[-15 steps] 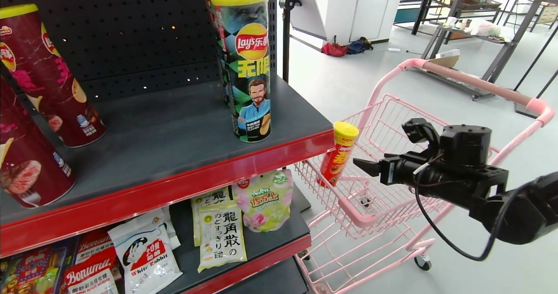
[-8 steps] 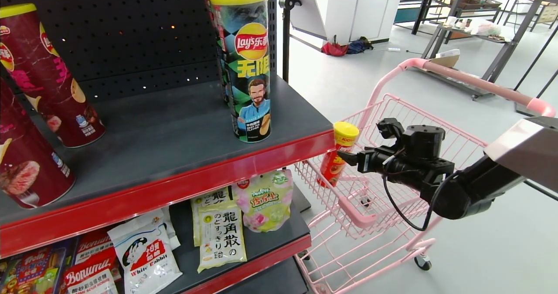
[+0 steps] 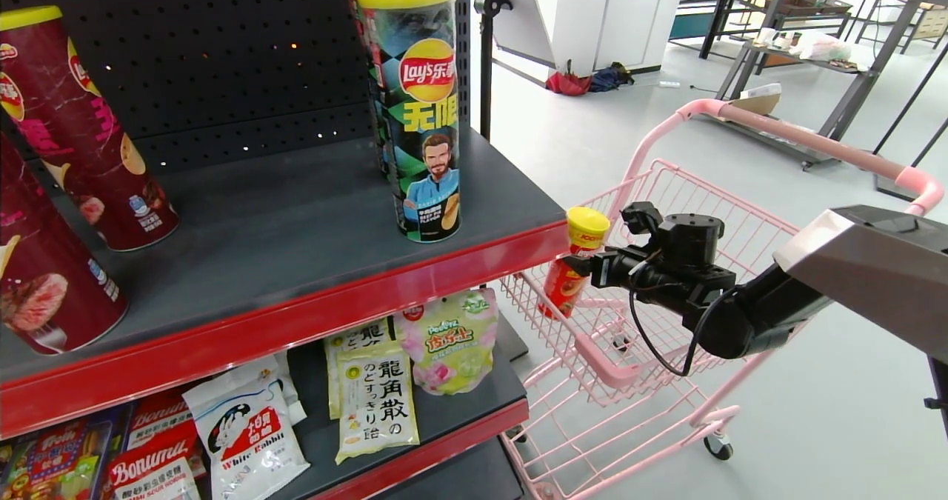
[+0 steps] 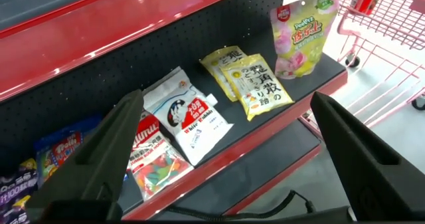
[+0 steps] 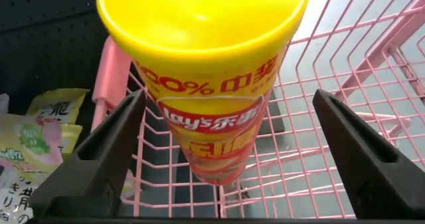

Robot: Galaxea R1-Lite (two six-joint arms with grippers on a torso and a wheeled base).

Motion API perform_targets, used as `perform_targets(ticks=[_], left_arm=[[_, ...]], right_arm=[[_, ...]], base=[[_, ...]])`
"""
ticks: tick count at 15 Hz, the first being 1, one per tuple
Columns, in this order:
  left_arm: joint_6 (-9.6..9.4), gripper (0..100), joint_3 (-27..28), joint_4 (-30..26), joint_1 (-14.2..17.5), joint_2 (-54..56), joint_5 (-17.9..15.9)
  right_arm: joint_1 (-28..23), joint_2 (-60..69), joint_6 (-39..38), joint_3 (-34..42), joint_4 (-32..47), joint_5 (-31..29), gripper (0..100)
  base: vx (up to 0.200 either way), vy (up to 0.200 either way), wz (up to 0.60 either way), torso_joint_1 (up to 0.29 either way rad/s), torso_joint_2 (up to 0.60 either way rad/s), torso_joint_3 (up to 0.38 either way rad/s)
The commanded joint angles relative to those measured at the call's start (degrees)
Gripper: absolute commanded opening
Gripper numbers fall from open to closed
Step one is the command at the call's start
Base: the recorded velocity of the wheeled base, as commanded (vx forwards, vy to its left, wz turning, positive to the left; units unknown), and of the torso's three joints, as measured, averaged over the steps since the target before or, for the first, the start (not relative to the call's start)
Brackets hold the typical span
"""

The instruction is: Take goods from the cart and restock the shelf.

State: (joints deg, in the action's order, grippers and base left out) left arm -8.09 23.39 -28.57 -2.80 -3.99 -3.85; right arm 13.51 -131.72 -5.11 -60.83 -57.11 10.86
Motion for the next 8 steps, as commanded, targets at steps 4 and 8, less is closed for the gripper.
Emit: perform_targets(ticks=[4,8], left_arm=[[-0.08,100,0.07,0.01,-0.01,-0.06,0.07],[-0.08,100,0.16,0.10,-0.01,-0.06,0.78]], right_arm=[[0.29,-1.61,-0.25,-3.33,0.07,0.48,100],[0.29,-3.63,-0.34,-5.35,0.07,0.48,100]], base=[[0.000,0.000,0.00,0.000,0.00,0.000],[0.000,0.000,0.00,0.000,0.00,0.000]])
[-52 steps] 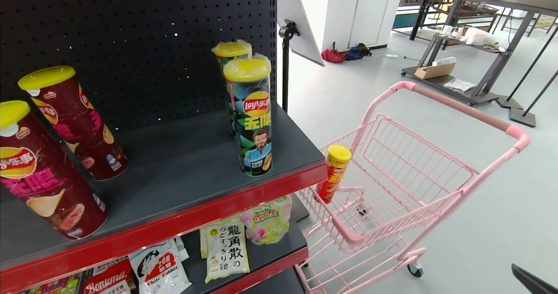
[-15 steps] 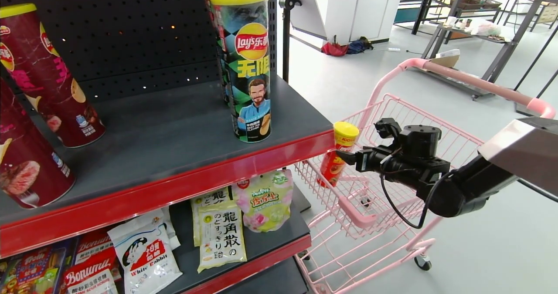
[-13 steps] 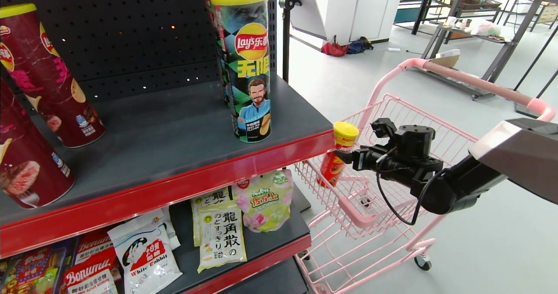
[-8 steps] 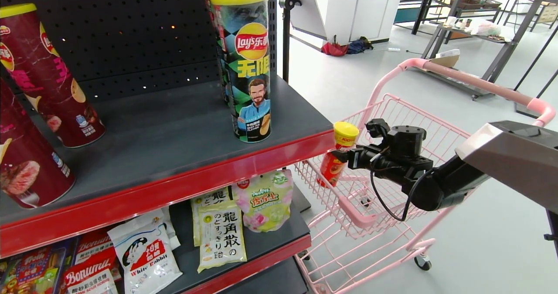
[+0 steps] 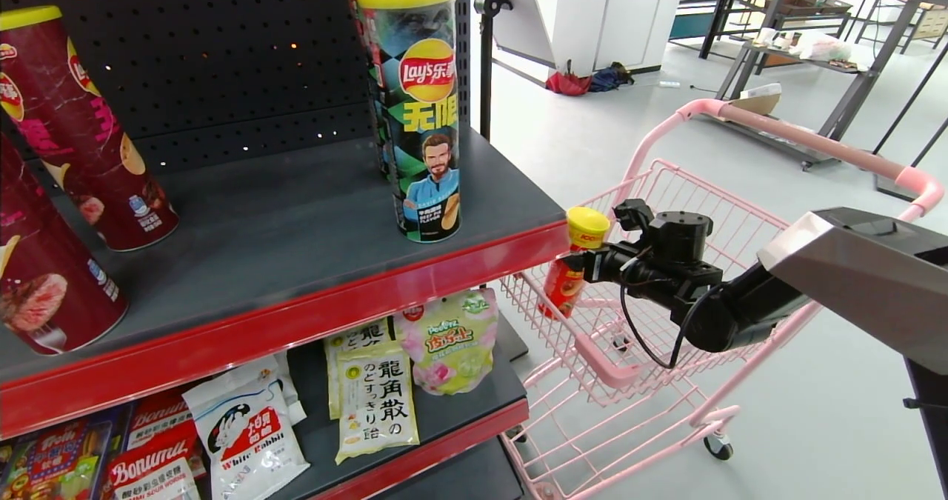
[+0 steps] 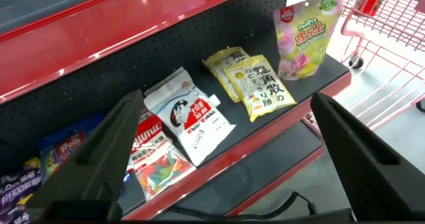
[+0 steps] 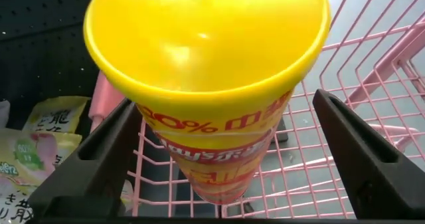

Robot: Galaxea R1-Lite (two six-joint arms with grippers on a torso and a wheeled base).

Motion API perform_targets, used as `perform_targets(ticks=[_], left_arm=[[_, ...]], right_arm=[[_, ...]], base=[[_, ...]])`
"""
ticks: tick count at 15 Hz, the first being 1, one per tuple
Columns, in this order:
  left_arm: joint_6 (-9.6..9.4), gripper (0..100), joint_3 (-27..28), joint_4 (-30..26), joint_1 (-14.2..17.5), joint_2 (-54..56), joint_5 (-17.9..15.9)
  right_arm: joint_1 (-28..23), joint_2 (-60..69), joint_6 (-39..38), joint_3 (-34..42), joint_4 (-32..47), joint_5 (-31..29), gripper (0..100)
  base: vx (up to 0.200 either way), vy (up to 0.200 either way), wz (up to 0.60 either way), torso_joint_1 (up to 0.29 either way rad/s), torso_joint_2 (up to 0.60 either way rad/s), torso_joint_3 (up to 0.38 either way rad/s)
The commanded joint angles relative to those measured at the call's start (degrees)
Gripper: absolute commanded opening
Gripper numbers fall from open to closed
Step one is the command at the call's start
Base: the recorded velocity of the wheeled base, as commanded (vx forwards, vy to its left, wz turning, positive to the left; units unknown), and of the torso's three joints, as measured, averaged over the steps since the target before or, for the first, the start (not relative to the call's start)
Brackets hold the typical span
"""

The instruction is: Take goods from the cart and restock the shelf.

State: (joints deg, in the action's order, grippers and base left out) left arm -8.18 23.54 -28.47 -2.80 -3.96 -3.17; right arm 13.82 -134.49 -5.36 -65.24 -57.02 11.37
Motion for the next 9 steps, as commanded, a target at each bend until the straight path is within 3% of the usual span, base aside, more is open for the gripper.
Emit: perform_targets(ticks=[1,8,9], left_arm=[[-0.08,100,0.01,-0.01,-0.01,-0.08,0.01],[-0.17,100,-0.07,-0.01,-0.01,-0.08,0.62],[-0.08,100,-0.16,-0.10,-0.01,-0.08,0.62]], right_arm=[[-0.11,-1.39,-0.09,-1.55,-0.03,-0.04,100],[0.15,-3.33,-0.09,-3.57,-0.03,0.67,100],[0.33,-3.59,-0.09,-3.93,-0.03,0.76,0]], base=[[0.000,0.000,0.00,0.000,0.00,0.000],[0.000,0.000,0.00,0.000,0.00,0.000],[0.000,0.000,0.00,0.000,0.00,0.000]])
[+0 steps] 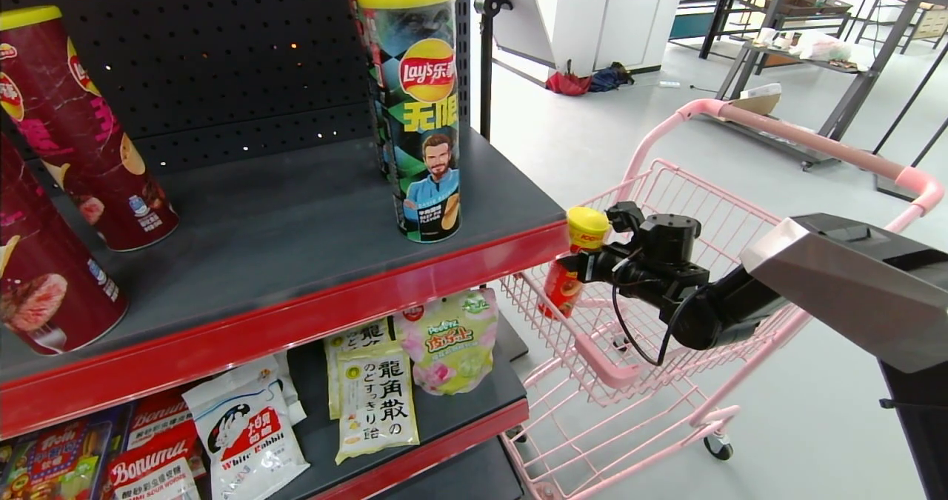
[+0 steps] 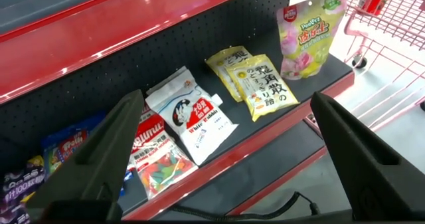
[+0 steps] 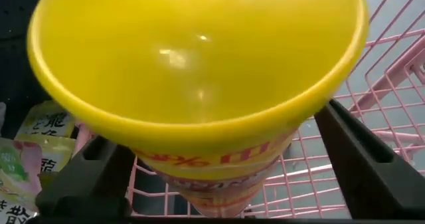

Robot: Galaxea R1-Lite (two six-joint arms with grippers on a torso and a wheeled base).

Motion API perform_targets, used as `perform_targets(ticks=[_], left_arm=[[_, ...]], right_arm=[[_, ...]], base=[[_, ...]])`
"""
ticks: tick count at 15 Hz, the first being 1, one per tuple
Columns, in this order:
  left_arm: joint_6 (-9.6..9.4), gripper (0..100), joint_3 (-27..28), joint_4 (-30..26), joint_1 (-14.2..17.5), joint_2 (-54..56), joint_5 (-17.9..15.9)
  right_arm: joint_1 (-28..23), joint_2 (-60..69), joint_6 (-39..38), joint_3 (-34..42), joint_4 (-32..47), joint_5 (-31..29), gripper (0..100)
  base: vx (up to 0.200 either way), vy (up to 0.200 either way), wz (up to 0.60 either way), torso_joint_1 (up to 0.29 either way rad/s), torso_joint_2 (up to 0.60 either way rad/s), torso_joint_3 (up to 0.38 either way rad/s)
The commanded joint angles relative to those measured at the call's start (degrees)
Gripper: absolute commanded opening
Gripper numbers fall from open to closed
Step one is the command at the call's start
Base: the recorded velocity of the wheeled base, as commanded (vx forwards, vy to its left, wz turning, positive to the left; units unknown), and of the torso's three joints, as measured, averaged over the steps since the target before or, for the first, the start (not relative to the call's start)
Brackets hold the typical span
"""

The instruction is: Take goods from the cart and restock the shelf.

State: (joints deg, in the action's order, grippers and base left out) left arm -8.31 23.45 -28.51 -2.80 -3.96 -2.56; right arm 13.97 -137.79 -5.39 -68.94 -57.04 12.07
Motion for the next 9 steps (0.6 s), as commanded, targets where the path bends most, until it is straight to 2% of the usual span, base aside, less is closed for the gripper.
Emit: perform_targets(ticks=[1,5,9], left_arm=[[0.05,100,-0.08,-0.05,-0.01,-0.08,-0.08],[0.05,100,-0.08,0.04,-0.01,-0.08,0.01],[0.05,100,-0.16,-0.05,-0.01,-0.08,-0.34]], right_arm=[[0.36,-0.64,-0.06,-0.41,0.00,0.06,0],[0.80,-0.55,-0.32,0.03,-0.35,-0.12,0],[0.18,9.03,0.11,7.85,0.00,-2.14,0]], base=[[0.000,0.000,0.00,0.000,0.00,0.000],[0.000,0.000,0.00,0.000,0.00,0.000],[0.000,0.000,0.00,0.000,0.00,0.000]])
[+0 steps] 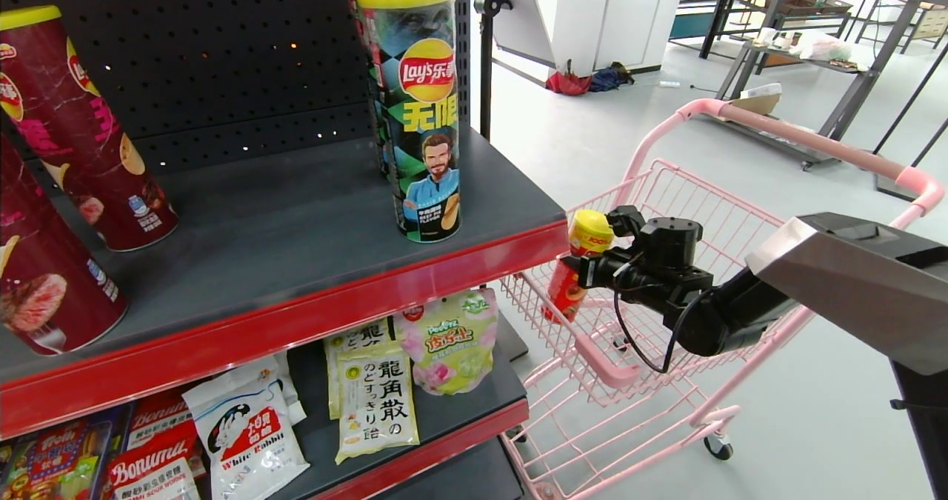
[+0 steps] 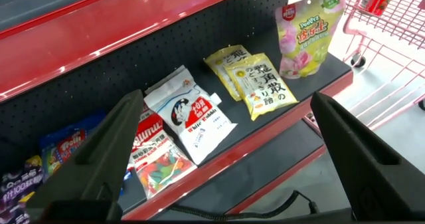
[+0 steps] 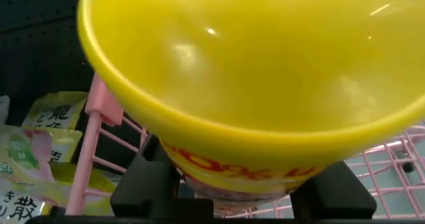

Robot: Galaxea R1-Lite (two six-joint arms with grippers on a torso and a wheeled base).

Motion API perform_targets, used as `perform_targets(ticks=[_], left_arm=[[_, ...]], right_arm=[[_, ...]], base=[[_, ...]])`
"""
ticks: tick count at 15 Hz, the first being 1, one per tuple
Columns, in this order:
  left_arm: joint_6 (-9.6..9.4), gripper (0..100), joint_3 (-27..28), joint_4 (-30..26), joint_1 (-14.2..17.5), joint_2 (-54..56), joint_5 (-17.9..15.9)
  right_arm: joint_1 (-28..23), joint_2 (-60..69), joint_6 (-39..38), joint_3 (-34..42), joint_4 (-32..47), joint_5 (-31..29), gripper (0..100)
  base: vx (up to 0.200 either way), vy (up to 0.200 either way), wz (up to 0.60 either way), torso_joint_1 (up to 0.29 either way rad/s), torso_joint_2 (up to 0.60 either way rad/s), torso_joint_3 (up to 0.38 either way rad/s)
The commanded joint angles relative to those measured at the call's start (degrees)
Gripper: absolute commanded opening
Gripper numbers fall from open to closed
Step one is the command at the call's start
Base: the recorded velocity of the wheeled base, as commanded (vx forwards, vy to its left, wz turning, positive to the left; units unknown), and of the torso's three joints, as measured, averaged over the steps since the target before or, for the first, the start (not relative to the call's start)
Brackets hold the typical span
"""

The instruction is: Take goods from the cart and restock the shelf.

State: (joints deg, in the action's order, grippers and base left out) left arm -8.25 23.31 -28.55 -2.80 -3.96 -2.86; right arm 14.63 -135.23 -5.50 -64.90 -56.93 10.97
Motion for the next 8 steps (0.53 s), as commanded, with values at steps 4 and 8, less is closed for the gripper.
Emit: perform_targets(ticks=[4,8], left_arm=[[-0.01,100,0.16,0.34,-0.01,-0.08,-0.30],[-0.01,100,0.42,0.43,-0.01,-0.08,-2.06]], right_arm=[[-0.39,23.87,0.49,14.54,0.94,-2.62,0],[-0.39,47.16,1.63,23.86,14.57,-7.90,0]], base=[[0.000,0.000,0.00,0.000,0.00,0.000],[0.000,0.000,0.00,0.000,0.00,0.000]])
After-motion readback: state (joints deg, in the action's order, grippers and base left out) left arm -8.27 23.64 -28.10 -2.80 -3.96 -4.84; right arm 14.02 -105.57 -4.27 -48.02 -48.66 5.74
